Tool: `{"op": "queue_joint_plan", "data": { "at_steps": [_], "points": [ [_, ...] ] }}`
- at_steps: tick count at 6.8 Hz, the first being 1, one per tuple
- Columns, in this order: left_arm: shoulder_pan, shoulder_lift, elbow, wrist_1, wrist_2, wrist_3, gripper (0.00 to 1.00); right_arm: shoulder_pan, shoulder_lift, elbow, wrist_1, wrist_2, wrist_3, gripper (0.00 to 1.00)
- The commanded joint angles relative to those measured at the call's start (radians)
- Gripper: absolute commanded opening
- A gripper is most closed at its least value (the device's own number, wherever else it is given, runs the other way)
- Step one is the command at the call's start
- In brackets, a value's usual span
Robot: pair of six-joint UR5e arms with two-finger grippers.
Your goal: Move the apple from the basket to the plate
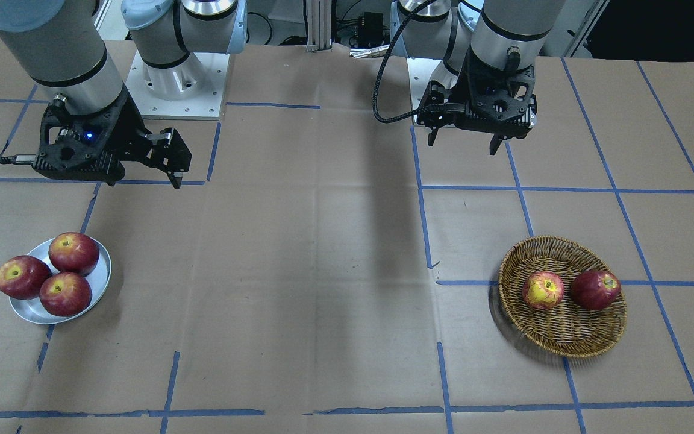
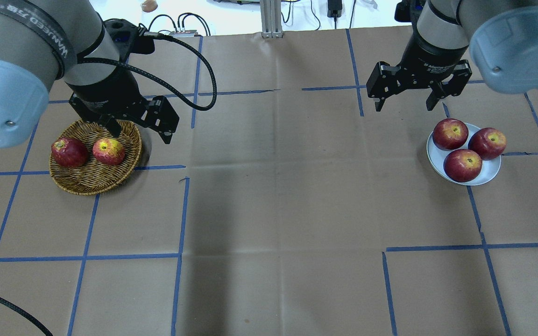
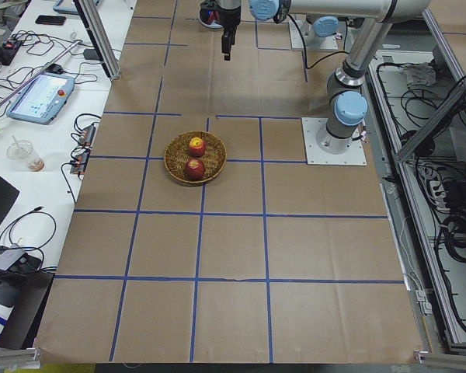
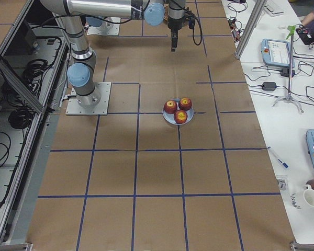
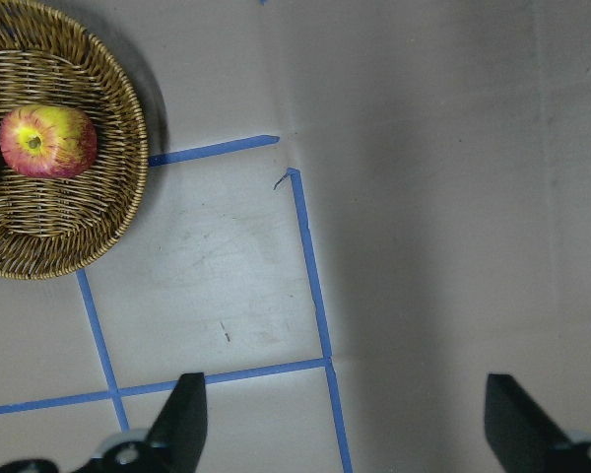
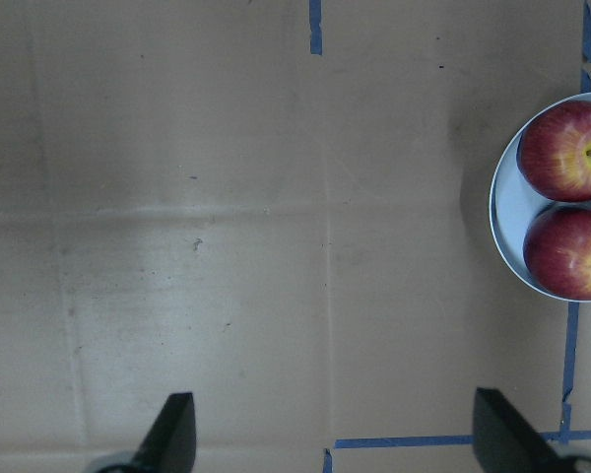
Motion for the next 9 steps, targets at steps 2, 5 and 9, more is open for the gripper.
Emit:
{"op": "queue_joint_plan", "data": {
  "at_steps": [2, 5, 9],
  "points": [
    [0.001, -0.002, 0.011, 0.001, 0.013, 0.008, 1.00, 0.000, 0.000, 0.000, 0.000, 0.000, 0.000, 1.00],
    [0.015, -0.011, -0.006, 0.010, 0.013, -0.003, 1.00, 0.000, 0.001, 0.000, 0.000, 0.000, 0.000, 1.00],
    [0.221, -0.047, -0.020, 0.034, 0.015, 0.270, 0.99, 0.000, 0.000, 0.000, 0.000, 0.000, 0.000, 1.00]
  ]
}}
